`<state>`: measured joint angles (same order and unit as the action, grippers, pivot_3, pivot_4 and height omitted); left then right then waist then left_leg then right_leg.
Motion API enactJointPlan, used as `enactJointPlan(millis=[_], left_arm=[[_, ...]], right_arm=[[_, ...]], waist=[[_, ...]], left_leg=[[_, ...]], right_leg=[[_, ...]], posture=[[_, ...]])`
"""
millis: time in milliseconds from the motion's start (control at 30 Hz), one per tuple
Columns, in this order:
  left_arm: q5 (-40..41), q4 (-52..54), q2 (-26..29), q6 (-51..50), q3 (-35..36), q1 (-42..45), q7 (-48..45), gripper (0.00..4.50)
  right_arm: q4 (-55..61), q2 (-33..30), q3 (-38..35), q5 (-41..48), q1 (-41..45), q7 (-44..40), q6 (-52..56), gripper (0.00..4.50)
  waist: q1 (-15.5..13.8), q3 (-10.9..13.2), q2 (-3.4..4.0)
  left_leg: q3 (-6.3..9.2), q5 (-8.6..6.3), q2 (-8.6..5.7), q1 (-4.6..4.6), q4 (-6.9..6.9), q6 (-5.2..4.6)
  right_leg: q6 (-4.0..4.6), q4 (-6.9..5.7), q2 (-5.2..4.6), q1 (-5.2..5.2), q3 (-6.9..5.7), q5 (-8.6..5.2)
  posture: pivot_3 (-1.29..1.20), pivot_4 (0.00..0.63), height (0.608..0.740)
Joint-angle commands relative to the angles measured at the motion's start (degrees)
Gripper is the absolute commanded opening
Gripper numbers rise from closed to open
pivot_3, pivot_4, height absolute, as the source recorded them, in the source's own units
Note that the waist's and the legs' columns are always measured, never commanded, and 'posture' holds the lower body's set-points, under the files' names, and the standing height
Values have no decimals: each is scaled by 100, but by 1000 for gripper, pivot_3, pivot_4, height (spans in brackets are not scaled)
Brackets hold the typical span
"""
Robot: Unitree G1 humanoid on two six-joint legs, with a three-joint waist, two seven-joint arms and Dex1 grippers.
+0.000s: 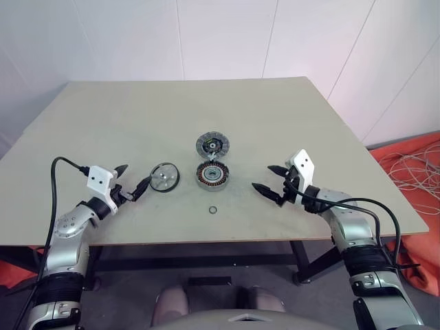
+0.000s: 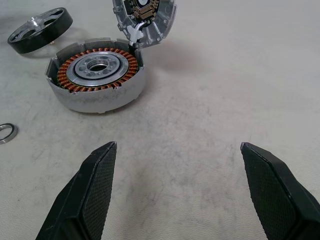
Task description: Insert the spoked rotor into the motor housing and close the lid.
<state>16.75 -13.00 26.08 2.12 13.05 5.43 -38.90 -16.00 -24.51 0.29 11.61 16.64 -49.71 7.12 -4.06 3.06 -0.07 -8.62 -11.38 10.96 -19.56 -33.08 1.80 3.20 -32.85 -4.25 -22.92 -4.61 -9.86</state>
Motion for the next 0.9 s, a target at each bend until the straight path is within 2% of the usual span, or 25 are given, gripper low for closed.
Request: enactJointPlan(millis=[33, 300, 533, 700, 900], left_arm=[[34, 180, 38, 62, 19, 85, 7, 4487], [16, 4, 42, 120, -3, 195, -61, 4487], [-5, -122, 28, 165, -23, 288, -102, 4487], [-11, -162, 2, 213, -48, 289, -85, 4487], [-19, -282, -20, 338, -57, 303, -80, 4487]], right_arm=[[248, 19, -54, 154, 161, -4, 36, 4500], [482, 78, -80, 202, 210, 98, 341, 4500], [1302, -159, 479, -47, 505, -98, 1018, 4500], [1800, -632, 1620, -621, 1095, -804, 1575, 4500], [1400, -458, 2460, -898, 2306, -1412, 2156, 4500]], waist=[[0, 0, 0], [0, 0, 0], [2, 0, 1], [-2, 0, 1], [2, 1, 2]], left_leg=[[0, 0, 0, 0, 0, 0], [1, 0, 0, 0, 0, 0], [2, 0, 1, 0, 0, 0], [4, 0, 2, 3, -1, 0], [5, 1, 3, 2, -1, 2]], right_leg=[[0, 0, 0, 0, 0, 0], [0, 0, 0, 1, 0, 0], [0, -1, 0, -1, 0, 0], [0, -2, 0, 4, 0, 0], [1, -12, 0, -5, 1, 0]], posture=[[0, 0, 740], [0, 0, 740], [0, 0, 740], [0, 0, 740], [0, 0, 740]])
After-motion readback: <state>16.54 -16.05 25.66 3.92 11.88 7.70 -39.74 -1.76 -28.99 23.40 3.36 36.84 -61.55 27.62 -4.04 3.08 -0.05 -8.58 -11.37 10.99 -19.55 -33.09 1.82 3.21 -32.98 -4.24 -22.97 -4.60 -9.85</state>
